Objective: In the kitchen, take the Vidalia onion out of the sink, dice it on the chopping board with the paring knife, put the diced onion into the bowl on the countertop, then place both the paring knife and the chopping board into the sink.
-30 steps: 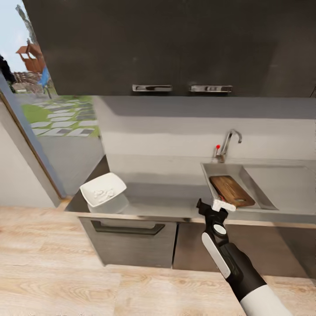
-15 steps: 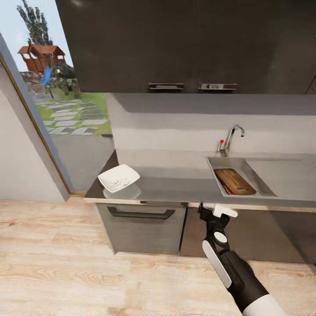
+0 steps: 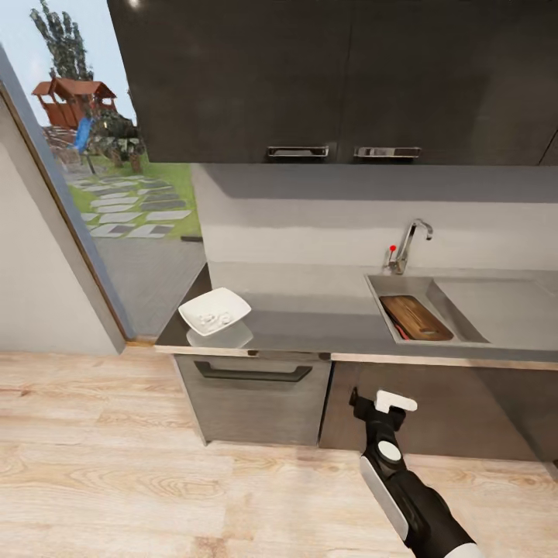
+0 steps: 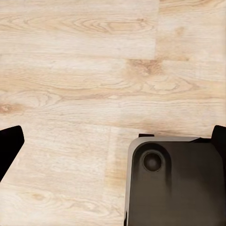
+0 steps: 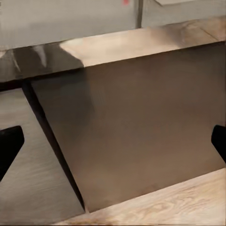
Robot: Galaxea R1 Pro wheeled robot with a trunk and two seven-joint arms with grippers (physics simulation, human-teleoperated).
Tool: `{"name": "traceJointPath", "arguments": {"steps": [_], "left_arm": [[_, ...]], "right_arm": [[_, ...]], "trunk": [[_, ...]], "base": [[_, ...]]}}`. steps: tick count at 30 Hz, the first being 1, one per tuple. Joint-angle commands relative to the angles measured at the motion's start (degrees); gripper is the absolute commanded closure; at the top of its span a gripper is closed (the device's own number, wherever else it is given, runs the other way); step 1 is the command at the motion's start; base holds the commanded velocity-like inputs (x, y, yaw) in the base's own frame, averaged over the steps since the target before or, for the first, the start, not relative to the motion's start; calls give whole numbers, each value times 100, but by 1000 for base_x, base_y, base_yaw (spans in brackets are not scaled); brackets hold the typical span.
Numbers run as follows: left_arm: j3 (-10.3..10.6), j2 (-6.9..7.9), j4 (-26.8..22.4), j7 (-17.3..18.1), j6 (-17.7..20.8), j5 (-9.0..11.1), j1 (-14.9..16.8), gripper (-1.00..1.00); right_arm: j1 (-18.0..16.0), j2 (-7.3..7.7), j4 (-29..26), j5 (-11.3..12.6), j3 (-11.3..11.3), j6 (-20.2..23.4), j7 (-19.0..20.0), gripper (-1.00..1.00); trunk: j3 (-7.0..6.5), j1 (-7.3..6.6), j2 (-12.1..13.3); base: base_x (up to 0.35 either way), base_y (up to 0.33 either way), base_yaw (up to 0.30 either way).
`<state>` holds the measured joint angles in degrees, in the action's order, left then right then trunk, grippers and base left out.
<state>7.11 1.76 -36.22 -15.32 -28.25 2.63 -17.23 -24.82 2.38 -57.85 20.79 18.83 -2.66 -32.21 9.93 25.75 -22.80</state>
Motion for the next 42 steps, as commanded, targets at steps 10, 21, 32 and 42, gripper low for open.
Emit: {"name": "traceJointPath", "arguments": {"steps": [10, 21, 32, 42], "left_arm": [[42, 9, -8, -50, -5, 27, 0, -100], [37, 11, -9, -50, -4, 27, 0, -100], [36, 18, -16, -50, -5, 27, 0, -100], [32, 35, -30, -82, -7, 30, 0, -100]], "right_arm": [[1, -57, 2036, 53, 40, -919, 1005, -100], [48, -126, 4852, 48, 70, -2227, 2331, -100], [189, -143, 5683, 30, 75, -2371, 2542, -100], [394, -84, 5697, 30, 69, -2157, 2539, -100]], "trunk": [[10, 3, -12], [10, 3, -12], [10, 3, -12], [10, 3, -12]], "base": [[0, 0, 0], [0, 0, 0], [0, 0, 0], [0, 0, 0]]}}
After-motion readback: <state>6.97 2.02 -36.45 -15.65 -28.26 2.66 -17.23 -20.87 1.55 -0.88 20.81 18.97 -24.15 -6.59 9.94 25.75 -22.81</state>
